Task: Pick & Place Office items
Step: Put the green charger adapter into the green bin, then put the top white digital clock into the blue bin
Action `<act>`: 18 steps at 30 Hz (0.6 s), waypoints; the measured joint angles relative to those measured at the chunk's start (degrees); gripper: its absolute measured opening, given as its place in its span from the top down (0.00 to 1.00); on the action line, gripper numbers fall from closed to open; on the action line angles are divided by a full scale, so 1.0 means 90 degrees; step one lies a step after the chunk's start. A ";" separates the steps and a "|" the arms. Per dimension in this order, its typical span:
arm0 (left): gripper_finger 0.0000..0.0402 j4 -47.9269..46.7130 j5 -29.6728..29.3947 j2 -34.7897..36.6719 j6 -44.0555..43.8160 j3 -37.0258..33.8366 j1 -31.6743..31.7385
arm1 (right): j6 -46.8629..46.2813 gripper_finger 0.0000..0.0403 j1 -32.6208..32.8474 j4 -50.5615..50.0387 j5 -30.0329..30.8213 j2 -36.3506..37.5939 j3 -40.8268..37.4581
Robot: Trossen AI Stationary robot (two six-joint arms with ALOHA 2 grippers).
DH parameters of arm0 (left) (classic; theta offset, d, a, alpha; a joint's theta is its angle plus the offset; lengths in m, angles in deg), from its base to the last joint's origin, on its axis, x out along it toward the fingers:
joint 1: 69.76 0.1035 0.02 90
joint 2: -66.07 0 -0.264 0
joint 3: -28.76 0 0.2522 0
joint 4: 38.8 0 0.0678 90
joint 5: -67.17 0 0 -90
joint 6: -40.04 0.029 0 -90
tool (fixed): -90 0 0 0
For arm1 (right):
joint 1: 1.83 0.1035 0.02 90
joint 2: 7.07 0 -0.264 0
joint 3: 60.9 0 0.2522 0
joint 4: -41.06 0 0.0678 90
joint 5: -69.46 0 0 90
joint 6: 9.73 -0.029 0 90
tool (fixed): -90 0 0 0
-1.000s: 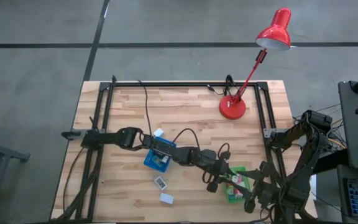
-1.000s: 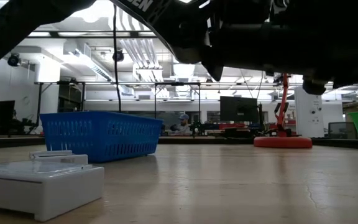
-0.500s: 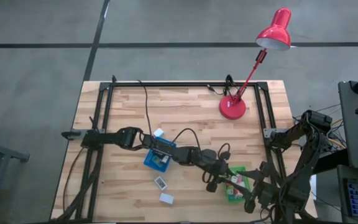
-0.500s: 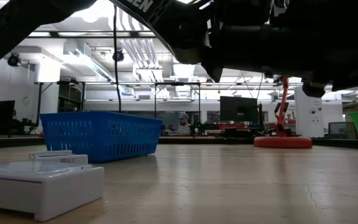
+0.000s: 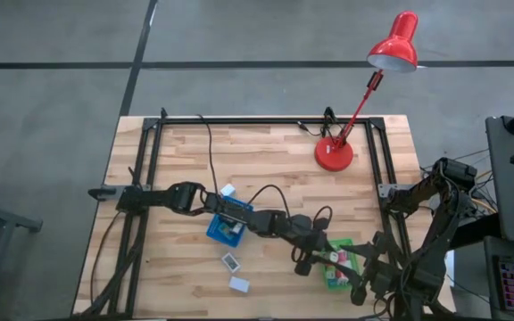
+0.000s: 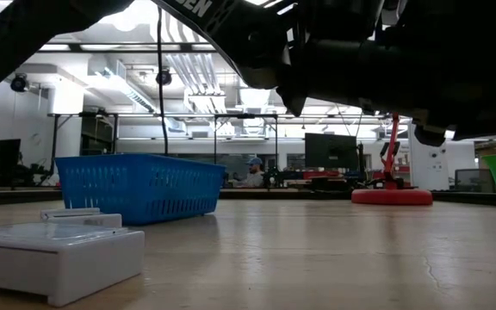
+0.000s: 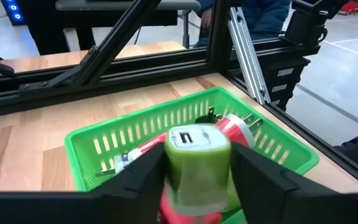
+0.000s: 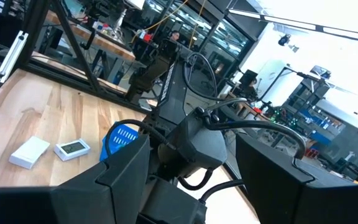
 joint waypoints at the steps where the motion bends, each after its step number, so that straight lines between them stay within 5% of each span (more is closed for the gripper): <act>1: 0.53 0.0000 -0.0012 0.0000 0.0000 0.0000 0.0000 | 0.0000 0.42 0.0000 -0.0001 0.0000 0.0000 0.0000; 18: 0.44 -0.0305 0.0066 0.0126 0.0339 0.0002 -0.0010 | 0.0046 0.42 0.0002 0.0001 -0.0002 0.0000 0.0000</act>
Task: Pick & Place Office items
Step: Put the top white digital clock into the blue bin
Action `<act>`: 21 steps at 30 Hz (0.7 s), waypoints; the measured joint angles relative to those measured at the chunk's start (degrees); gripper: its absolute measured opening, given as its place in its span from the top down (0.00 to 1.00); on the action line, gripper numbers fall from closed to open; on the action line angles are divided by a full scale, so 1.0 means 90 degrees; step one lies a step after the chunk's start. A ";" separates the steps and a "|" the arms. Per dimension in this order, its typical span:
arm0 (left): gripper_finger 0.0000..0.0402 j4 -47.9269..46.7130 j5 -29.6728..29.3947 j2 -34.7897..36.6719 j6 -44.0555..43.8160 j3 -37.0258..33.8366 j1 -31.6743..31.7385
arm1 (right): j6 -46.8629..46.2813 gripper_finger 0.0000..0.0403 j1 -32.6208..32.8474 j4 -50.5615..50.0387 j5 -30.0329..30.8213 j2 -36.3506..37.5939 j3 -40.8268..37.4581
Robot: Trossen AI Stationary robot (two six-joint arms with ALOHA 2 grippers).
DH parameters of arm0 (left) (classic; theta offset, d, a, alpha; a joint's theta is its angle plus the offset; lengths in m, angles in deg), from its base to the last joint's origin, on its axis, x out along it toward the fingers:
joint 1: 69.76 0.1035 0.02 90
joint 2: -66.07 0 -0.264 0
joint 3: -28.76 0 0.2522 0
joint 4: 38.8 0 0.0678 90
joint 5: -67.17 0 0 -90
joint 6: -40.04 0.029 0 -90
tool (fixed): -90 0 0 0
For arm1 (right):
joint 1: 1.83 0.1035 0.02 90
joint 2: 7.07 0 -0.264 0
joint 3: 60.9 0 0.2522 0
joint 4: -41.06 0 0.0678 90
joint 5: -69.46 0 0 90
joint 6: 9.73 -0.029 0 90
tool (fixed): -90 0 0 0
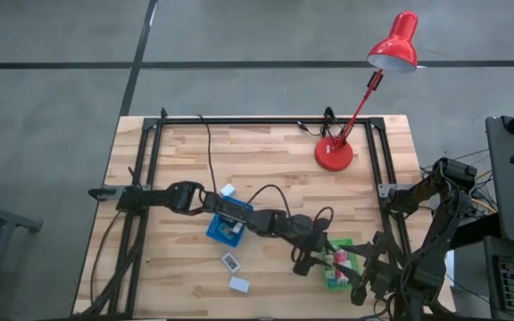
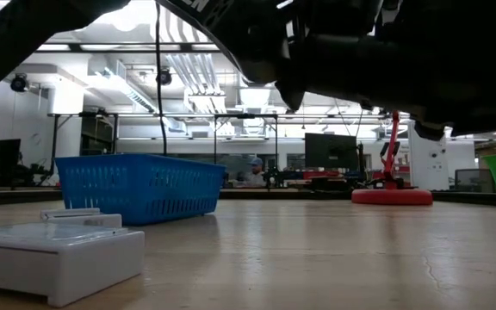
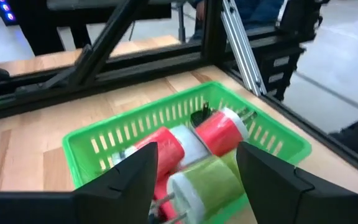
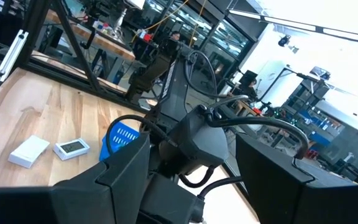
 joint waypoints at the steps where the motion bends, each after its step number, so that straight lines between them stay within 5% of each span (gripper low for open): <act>1: 0.44 -0.0153 -0.0005 0.0047 0.0059 -0.0002 0.0000 | 0.0000 0.42 0.0000 -0.0001 0.0000 0.0000 0.0000; 10: 0.44 -0.1847 -0.0506 0.0676 0.0724 -0.0005 -0.0093 | 0.0002 0.42 0.0000 0.0004 0.0000 0.0004 0.0000; 21: 0.44 -0.4641 -0.1933 0.1561 0.0824 -0.0190 -0.0401 | -0.0025 0.42 0.0000 0.0050 -0.0037 0.0007 -0.0026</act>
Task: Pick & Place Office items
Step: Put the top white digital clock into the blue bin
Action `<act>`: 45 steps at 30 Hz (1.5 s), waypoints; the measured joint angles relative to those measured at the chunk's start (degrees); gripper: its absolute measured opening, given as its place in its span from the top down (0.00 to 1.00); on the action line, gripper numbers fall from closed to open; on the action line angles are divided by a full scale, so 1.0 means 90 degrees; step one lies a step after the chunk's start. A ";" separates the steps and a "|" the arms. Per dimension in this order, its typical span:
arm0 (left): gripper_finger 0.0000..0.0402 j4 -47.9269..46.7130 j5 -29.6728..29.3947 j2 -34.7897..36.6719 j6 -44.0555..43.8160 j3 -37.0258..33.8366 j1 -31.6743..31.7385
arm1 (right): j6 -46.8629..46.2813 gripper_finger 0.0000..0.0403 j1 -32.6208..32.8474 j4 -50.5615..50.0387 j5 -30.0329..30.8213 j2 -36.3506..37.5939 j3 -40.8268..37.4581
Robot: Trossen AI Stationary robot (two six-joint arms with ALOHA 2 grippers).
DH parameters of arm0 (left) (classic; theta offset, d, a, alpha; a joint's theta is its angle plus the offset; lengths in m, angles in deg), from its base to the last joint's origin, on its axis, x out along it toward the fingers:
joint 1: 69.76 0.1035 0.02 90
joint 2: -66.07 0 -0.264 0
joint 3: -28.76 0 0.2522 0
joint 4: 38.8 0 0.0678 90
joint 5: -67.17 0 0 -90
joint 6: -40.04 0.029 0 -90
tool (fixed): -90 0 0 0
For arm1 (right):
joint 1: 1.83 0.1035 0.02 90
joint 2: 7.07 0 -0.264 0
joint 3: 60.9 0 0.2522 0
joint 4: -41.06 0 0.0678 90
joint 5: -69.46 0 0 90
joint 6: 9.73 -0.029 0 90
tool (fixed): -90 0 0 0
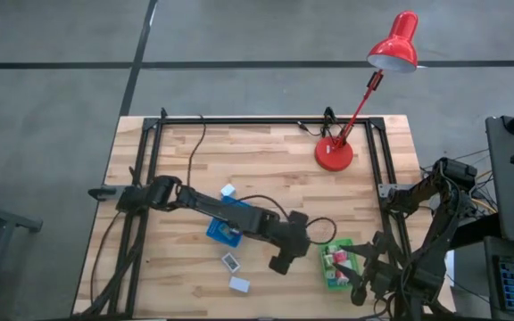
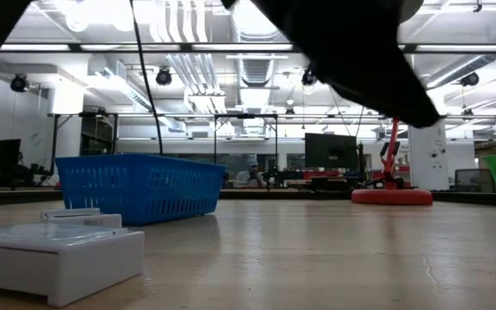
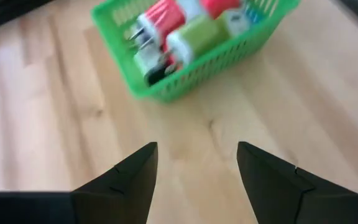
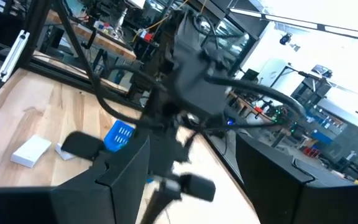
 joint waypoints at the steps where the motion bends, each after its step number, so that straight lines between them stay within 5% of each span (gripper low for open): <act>1: 0.44 -0.0020 -0.0223 0.0086 -0.0011 -0.0112 -0.0042 | -0.0017 0.42 -0.0003 0.0005 -0.0042 0.0000 -0.0001; 9: 0.44 0.0199 -0.1517 0.1440 -0.0596 -0.1832 -0.0197 | -0.0329 0.42 -0.0322 0.0024 -0.0721 0.0002 -0.0165; 20: 0.44 0.2756 -0.2722 0.4827 -0.1459 -0.6214 -0.0315 | 0.0158 0.42 -0.1057 0.0471 -0.1758 -0.0061 -0.0429; 26: 0.44 0.3287 -0.2744 0.6284 -0.1646 -0.7689 -0.0395 | 0.2224 0.42 -0.1610 0.2915 -0.2669 -0.0051 -0.0995; 31: 0.44 0.3657 -0.2751 0.7051 -0.1598 -0.8444 -0.0438 | 0.4423 0.42 -0.2283 0.6059 -0.4328 -0.0046 -0.1694; 34: 0.44 0.3751 -0.2796 0.7326 -0.1604 -0.8785 -0.0439 | 0.5146 0.42 -0.2598 0.7284 -0.4748 -0.0032 -0.2076; 45: 0.44 0.4661 -0.3233 0.7624 -0.1688 -0.9693 -0.0447 | 0.5886 0.42 -0.3314 0.8255 -0.6078 0.0852 -0.3118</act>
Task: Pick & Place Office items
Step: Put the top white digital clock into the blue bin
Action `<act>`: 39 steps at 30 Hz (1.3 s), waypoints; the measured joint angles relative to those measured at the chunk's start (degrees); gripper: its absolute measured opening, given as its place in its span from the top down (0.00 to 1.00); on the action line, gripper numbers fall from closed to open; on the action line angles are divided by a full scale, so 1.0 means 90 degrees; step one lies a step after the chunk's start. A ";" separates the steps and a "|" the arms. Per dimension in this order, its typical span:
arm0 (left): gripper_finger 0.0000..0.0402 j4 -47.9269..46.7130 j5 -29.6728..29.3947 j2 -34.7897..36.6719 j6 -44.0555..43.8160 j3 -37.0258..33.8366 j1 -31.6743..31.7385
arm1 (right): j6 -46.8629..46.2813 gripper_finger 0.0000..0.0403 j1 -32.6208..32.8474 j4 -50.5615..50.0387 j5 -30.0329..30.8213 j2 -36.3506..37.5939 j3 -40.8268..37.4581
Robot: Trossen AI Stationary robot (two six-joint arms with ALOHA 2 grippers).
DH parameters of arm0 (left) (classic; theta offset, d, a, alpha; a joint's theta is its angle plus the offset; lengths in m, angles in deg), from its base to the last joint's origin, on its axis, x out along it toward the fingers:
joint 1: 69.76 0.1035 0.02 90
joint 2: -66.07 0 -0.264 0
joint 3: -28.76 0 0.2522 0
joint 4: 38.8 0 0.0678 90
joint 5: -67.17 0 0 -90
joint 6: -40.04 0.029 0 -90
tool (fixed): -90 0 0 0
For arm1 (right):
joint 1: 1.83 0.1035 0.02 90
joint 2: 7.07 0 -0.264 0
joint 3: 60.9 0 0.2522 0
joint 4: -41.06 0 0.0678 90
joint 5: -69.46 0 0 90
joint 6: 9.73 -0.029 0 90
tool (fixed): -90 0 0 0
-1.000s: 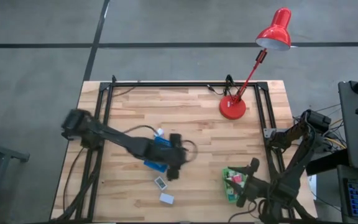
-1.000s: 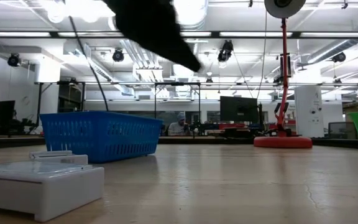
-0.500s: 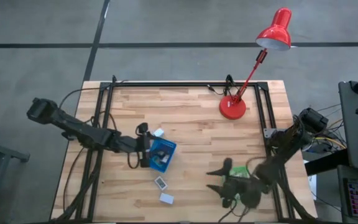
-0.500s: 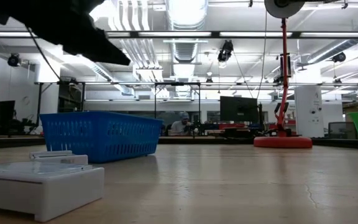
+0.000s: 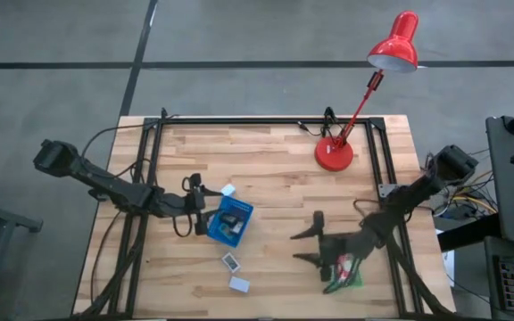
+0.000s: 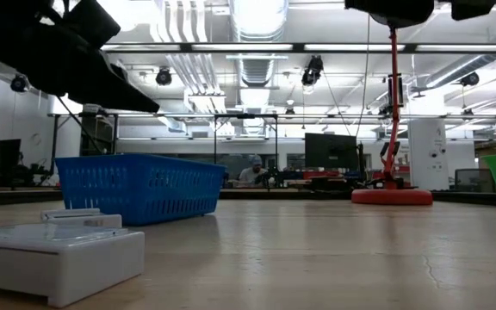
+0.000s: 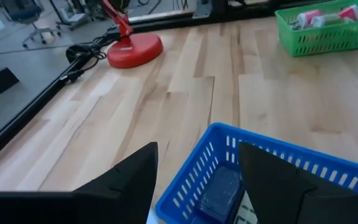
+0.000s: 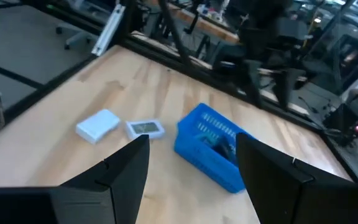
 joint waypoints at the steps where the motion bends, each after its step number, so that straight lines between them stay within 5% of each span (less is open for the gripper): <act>1: 0.44 0.0080 -0.0014 0.0000 0.0002 -0.0028 0.0000 | 0.0034 0.42 -0.0066 -0.0002 -0.0023 0.0214 -0.0166; 8: 0.44 0.0134 -0.0306 0.0000 0.0044 0.0016 0.0000 | -0.0156 0.42 -0.0732 0.0492 -0.0733 0.1498 -0.1400; 14: 0.44 0.0221 -0.0308 0.0002 0.0044 0.0020 0.0000 | -0.0188 0.42 -0.1239 0.1613 -0.1295 0.1740 -0.2189; 25: 0.44 0.0252 -0.0371 0.0002 0.0415 0.0017 0.0011 | 0.0119 0.42 -0.1631 0.1715 -0.1177 0.1708 -0.2432; 39: 0.44 0.0297 -0.0482 0.0002 0.0595 0.0057 0.0034 | 0.0679 0.45 -0.1848 0.1719 -0.0228 0.1710 -0.2377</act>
